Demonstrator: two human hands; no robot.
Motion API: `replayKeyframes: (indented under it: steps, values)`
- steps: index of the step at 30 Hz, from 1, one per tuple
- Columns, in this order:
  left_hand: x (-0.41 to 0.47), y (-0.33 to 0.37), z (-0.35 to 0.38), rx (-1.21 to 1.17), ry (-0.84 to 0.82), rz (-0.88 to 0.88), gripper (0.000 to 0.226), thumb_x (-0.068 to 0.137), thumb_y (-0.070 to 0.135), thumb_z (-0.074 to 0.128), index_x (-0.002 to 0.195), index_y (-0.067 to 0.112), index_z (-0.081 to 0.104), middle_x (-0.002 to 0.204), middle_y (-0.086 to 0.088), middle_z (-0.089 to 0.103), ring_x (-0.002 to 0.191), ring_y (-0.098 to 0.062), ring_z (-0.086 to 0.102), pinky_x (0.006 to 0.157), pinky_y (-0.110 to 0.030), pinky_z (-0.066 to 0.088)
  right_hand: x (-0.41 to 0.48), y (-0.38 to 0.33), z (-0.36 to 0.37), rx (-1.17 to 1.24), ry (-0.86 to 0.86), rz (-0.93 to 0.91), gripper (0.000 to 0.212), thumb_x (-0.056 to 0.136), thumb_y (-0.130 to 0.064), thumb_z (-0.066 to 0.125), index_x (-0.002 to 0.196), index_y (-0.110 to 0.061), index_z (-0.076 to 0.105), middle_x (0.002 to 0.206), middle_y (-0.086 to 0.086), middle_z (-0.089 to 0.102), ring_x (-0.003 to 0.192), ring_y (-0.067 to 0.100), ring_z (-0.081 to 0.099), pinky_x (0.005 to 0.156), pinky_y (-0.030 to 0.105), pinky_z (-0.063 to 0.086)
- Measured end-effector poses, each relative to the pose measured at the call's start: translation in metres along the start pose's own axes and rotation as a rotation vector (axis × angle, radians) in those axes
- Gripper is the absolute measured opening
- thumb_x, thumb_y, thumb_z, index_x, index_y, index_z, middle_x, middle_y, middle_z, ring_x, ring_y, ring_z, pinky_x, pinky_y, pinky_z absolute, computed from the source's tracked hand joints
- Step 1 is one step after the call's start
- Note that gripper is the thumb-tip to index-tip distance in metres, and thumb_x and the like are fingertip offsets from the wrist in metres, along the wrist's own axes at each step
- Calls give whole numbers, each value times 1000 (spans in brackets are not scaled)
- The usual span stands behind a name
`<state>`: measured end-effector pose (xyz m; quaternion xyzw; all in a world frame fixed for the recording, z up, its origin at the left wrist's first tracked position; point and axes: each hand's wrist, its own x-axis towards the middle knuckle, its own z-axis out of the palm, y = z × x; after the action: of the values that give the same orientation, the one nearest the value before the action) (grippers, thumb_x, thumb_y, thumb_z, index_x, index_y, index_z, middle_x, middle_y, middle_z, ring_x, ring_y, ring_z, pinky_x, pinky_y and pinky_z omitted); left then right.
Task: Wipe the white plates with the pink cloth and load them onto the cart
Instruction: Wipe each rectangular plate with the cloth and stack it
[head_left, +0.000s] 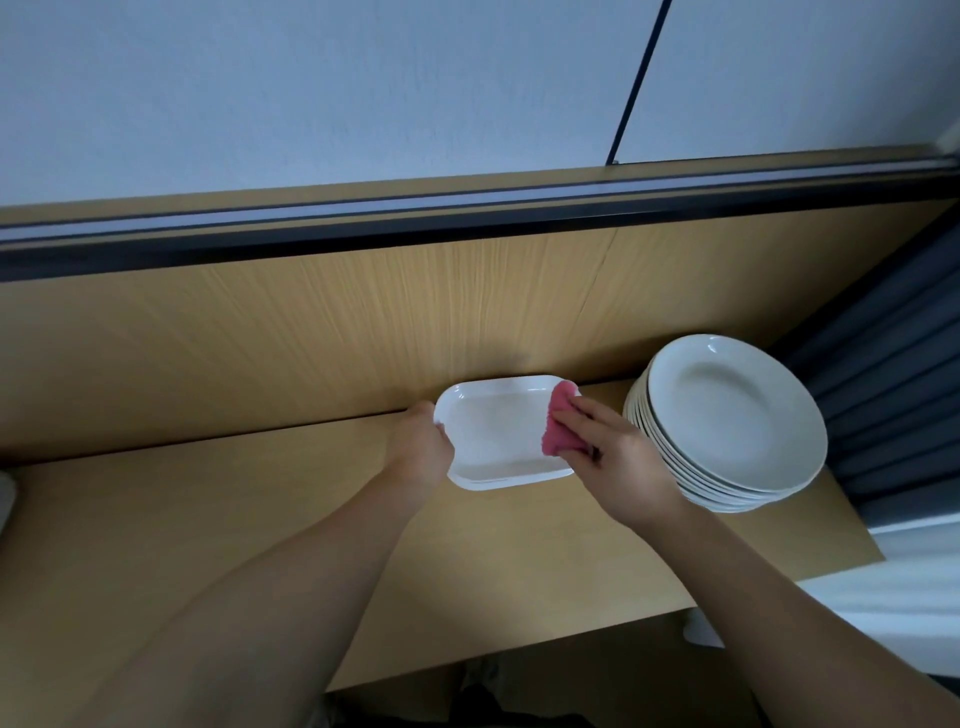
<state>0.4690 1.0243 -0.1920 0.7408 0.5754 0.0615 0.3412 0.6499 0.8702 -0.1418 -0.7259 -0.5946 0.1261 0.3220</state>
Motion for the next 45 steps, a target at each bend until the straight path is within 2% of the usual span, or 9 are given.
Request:
replayKeyframes:
  steps: [3, 7, 13, 17, 24, 30, 35, 41, 45]
  values:
    - [1, 6, -4, -29, -24, -14, 8, 97, 14, 41, 101, 11, 47, 85, -3, 55, 75, -21, 54, 63, -30, 40, 4, -3, 1, 15, 15, 0, 48, 82, -3, 71, 127, -18, 63, 124, -10, 58, 103, 8, 58, 78, 16, 45]
    - [0, 6, -11, -143, -57, -37, 10, 96, 16, 41, 100, 12, 48, 86, -6, 60, 76, -27, 63, 68, -40, 54, 8, -11, 0, 59, 16, -29, 41, 84, -1, 68, 122, -17, 65, 118, -15, 57, 102, 7, 60, 79, 27, 52]
    - [-17, -11, -29, -241, -29, -48, 11, 98, 19, 40, 104, 16, 49, 89, -2, 61, 80, -25, 64, 70, -40, 53, 14, -21, 2, 108, 34, -75, 43, 85, 0, 67, 126, -13, 63, 127, -9, 58, 108, 10, 60, 87, 35, 53]
    - [-38, -44, -50, -303, 44, -50, 23, 99, 16, 39, 117, 15, 53, 101, -1, 64, 84, -21, 64, 70, -34, 51, 24, -38, 12, 50, 45, -149, 40, 81, 3, 72, 119, -8, 67, 127, -16, 54, 111, 10, 55, 90, 10, 41]
    - [-70, -136, -99, -279, 136, -123, 28, 100, 17, 43, 127, 15, 50, 103, 4, 57, 84, -11, 56, 60, -20, 40, 36, -88, 57, 58, -78, -128, 50, 85, -7, 71, 132, -17, 59, 135, -16, 42, 121, 2, 45, 94, -2, 29]
    - [-79, -212, -126, -312, 58, -240, 21, 100, 18, 42, 121, 20, 47, 108, -4, 58, 95, -19, 58, 86, -42, 51, 33, -142, 110, 81, -114, -172, 48, 82, -3, 73, 127, -16, 64, 128, -18, 48, 104, 2, 53, 84, 13, 41]
    - [-80, -244, -136, -233, 50, -221, 22, 98, 14, 43, 118, 14, 52, 101, -1, 59, 90, -17, 56, 75, -31, 43, 26, -173, 140, 73, -122, -192, 46, 81, -2, 74, 123, -15, 65, 123, -6, 60, 103, 8, 56, 79, 14, 45]
    - [-77, -266, -135, -163, 40, -201, 21, 97, 17, 43, 115, 17, 54, 89, 4, 58, 81, -15, 56, 70, -30, 41, 16, -187, 158, 25, -142, -173, 33, 81, -5, 73, 112, -16, 67, 114, -4, 61, 94, 18, 59, 68, 39, 54]
    - [-75, -268, -133, -127, 41, -189, 14, 96, 17, 44, 104, 22, 55, 87, 4, 58, 79, -15, 55, 68, -28, 38, 10, -192, 162, 33, -127, -178, 28, 78, 0, 74, 104, -9, 70, 110, 3, 62, 94, 17, 57, 71, 37, 54]
